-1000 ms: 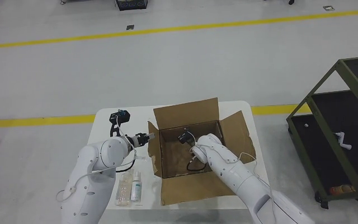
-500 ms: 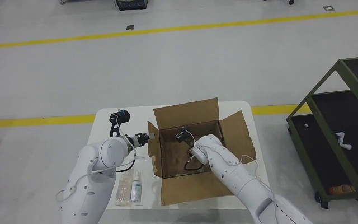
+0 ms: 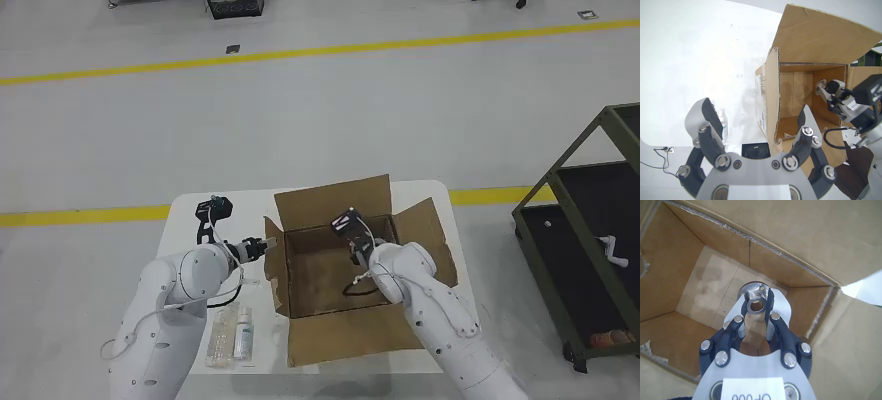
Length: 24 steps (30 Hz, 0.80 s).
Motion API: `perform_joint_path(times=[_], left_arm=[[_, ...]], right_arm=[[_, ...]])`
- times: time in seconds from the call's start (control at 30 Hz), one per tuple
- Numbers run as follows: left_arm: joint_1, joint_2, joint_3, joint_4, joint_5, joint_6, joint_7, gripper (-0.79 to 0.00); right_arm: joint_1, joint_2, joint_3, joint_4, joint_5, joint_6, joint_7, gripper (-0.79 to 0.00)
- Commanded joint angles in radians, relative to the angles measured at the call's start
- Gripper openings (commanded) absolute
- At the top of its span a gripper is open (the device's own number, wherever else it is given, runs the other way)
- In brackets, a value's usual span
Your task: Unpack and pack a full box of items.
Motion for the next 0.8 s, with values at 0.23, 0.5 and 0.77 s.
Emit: perform_joint_path(times=[0.23, 0.5, 0.77], left_arm=[[0.0, 0.0, 0.0, 0.0, 0.0, 0.0, 0.0, 0.0], [0.0, 0.0, 0.0, 0.0, 0.0, 0.0, 0.0, 0.0], [0.0, 0.0, 0.0, 0.0, 0.0, 0.0, 0.0, 0.0]], right_arm=[[-0.168, 0.035, 0.146, -0.242, 0.013, -0.088, -0.11, -0.785], [-0.21, 0.046, 0.167, -0.258, -0.041, -0.129, -0.178, -0.785], [-0.21, 0.046, 0.167, -0.258, -0.041, -0.129, -0.178, -0.785]])
